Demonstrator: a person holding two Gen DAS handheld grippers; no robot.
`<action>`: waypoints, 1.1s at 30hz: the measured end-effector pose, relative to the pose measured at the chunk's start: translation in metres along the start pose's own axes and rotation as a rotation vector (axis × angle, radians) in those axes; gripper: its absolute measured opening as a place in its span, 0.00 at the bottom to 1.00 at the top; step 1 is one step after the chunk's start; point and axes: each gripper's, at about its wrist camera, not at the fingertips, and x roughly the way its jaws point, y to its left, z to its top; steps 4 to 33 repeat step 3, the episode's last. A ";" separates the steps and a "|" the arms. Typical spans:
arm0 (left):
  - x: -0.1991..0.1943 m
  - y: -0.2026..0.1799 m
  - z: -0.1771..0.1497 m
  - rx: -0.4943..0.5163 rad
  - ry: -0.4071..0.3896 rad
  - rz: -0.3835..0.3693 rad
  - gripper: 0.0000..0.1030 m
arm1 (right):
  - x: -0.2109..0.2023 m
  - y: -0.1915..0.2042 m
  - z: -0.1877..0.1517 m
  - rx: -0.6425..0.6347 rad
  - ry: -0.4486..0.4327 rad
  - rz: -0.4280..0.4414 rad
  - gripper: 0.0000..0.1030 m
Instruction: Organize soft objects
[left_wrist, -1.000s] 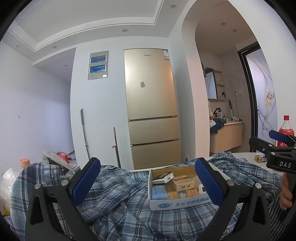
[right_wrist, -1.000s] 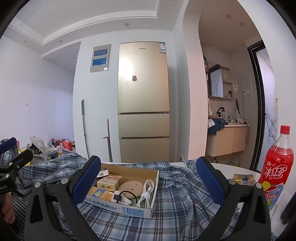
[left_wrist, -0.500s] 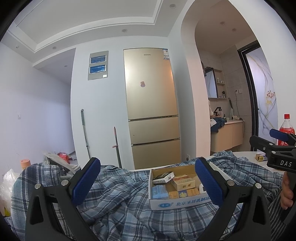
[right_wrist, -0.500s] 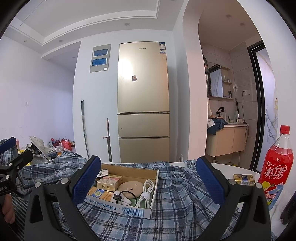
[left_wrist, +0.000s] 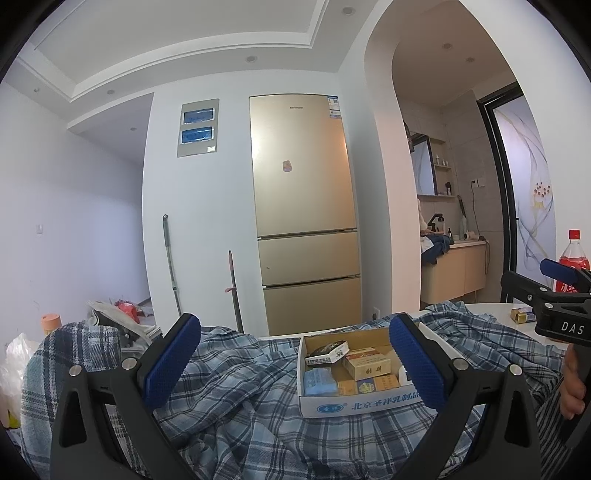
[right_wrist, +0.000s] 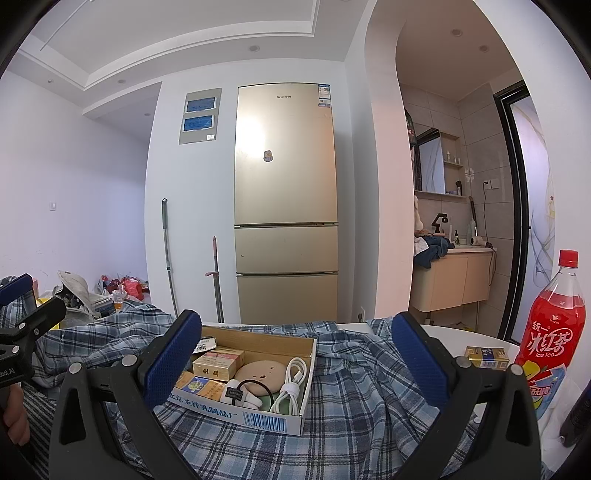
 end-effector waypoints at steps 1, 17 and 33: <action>0.000 0.000 0.000 0.001 0.000 0.000 1.00 | 0.000 0.000 0.000 0.000 0.000 0.000 1.00; 0.000 0.000 0.000 0.000 0.000 0.000 1.00 | 0.000 0.000 0.000 0.000 0.001 0.000 1.00; 0.000 0.000 0.000 0.000 0.000 0.000 1.00 | 0.000 0.000 0.000 0.000 0.001 0.000 1.00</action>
